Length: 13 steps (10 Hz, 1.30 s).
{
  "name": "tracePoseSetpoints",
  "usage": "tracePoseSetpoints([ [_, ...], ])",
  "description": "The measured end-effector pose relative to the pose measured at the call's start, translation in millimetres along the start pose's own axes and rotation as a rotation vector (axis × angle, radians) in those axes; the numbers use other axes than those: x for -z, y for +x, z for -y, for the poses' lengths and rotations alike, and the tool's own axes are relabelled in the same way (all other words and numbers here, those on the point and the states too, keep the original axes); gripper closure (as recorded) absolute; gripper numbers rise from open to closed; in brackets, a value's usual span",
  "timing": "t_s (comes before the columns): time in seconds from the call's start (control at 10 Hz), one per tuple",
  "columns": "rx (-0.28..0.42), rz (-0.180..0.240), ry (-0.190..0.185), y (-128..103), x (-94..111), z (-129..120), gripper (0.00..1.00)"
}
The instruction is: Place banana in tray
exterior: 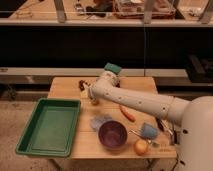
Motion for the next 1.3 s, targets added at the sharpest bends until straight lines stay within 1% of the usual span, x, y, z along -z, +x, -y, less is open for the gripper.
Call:
tracePoseSetpoints([
  [0.3, 0.031, -0.064, -0.019, 22, -3, 9, 0.2],
  [0.4, 0.041, -0.074, -0.023, 27, -6, 11, 0.22],
  [0.5, 0.044, -0.075, -0.023, 29, -9, 13, 0.27],
  [0.6, 0.056, -0.063, -0.023, 29, -17, 15, 0.4],
  [0.8, 0.065, -0.036, -0.017, 22, -29, 19, 0.57],
  [0.9, 0.065, -0.027, -0.014, 21, -31, 19, 0.67],
  [1.0, 0.057, -0.019, -0.017, 24, -29, 17, 0.8],
  [1.1, 0.053, -0.018, -0.022, 27, -27, 16, 0.87],
  [1.2, 0.046, -0.019, -0.034, 30, -25, 14, 0.96],
  [1.3, 0.027, -0.023, -0.049, 35, -23, 9, 1.0],
])
